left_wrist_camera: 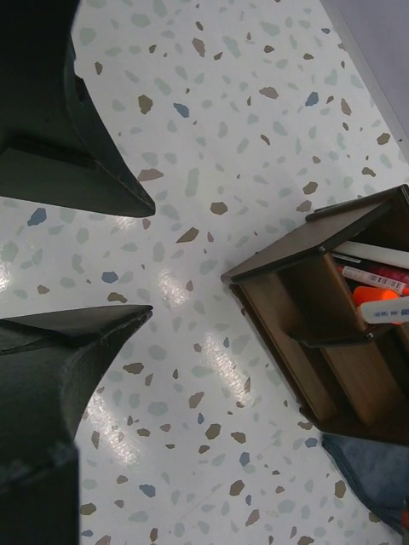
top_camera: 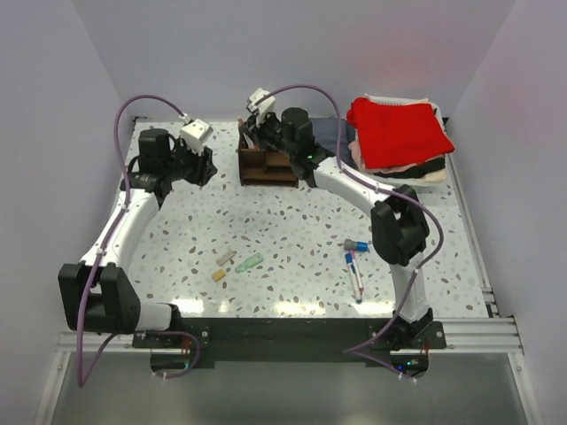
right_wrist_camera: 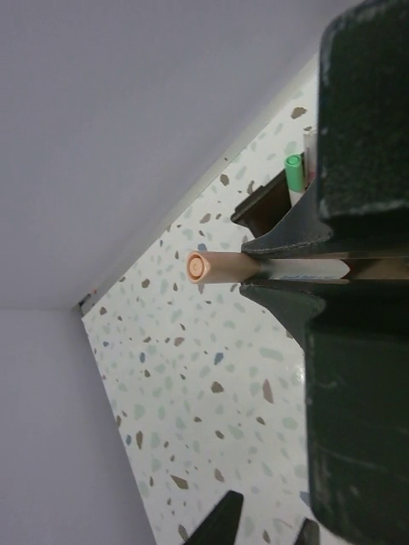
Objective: Sort the stationery into containers
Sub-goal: Place the pen in the storage box.
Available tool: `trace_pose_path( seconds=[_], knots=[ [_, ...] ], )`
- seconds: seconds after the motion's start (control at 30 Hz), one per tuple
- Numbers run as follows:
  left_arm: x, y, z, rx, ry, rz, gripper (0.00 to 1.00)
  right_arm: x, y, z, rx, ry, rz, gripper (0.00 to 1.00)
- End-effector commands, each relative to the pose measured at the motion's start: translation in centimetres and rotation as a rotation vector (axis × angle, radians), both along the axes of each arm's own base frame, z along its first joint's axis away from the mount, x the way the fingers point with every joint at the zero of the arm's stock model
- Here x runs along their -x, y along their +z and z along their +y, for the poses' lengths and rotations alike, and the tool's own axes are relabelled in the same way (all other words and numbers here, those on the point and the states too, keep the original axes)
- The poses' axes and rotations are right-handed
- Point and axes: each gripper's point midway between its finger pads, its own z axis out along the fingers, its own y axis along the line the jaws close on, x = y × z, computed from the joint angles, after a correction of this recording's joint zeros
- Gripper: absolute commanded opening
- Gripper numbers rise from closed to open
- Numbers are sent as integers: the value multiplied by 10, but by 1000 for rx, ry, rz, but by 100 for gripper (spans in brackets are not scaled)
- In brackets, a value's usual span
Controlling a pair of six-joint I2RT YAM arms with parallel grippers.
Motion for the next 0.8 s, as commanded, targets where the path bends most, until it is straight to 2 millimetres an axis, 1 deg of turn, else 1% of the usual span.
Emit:
trace_pose_path(
  seconds=[0.0, 0.1, 0.13, 0.2, 0.27, 0.3, 0.37, 0.53, 0.63, 0.77],
  knots=[
    [-13, 8, 1, -4, -14, -14, 50, -28, 71, 3, -186, -17, -222, 0],
    [-15, 3, 2, -14, -16, 9, 50, -39, 69, 3, -208, -31, -242, 0],
    [-17, 2, 1, -15, -19, 14, 50, -43, 62, 4, -206, -34, -238, 0],
    [-18, 0, 1, -21, -24, 26, 50, -50, 59, 2, -216, -48, -241, 0],
    [-22, 0, 2, -26, -26, 26, 50, -55, 48, 3, -217, -52, -220, 0],
    [-23, -1, 1, -26, -27, 29, 50, -58, 49, 3, -224, -55, -213, 0],
    [-26, -3, 1, -27, -28, 34, 50, -62, 38, 4, -221, -59, -193, 0],
    [-34, -3, 1, -34, -32, 30, 50, -61, 17, 9, -196, -41, -147, 0],
    [-37, 0, 2, -38, -32, 22, 50, -62, -1, 8, -172, -46, -113, 0],
    [-37, 0, 2, -44, -31, 19, 50, -62, -17, 9, -161, -46, -80, 0]
  ],
)
